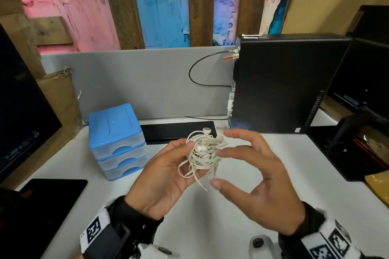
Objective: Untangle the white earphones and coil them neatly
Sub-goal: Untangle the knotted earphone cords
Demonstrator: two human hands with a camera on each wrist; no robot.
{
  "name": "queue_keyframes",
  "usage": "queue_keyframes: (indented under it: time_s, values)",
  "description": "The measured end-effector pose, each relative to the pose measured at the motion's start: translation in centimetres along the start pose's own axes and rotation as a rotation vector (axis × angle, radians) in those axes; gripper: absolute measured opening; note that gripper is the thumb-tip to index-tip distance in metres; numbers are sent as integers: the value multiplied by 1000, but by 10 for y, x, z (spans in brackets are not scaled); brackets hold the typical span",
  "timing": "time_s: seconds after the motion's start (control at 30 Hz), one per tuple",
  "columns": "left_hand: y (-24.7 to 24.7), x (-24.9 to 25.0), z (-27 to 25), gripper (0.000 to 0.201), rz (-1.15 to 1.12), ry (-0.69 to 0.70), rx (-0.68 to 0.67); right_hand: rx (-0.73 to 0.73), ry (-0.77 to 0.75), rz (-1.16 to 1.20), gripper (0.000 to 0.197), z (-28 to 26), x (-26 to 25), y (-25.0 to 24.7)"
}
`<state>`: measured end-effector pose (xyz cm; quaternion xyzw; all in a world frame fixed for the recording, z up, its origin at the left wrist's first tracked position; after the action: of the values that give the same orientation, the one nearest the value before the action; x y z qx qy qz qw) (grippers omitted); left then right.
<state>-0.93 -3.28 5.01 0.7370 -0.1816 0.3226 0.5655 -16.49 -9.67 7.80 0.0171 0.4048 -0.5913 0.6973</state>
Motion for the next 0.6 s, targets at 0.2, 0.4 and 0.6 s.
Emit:
queue_keyframes:
  time_s: [0.2, 0.4, 0.6]
  values:
    - [19, -4, -8, 42, 197, -49, -238, 50, 120, 103, 43, -4, 11, 0]
    - [24, -4, -5, 35, 447, 138, -250, 55, 371, 584, 27, -3, 21, -7]
    - [12, 10, -1, 45, 593, 396, -74, 26, 521, 738, 30, -8, 24, 2]
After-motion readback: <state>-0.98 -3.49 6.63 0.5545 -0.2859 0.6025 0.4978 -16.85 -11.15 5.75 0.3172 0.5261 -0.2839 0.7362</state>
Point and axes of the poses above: each hand's wrist, its own z-axis towards the middle knuckle, its own y-axis out of the palm, x = y × z, the point moved 6 cm from there along z, towards the middle knuckle, and after that the axes turned 8 degrees about -z, right-handed, at the moved point
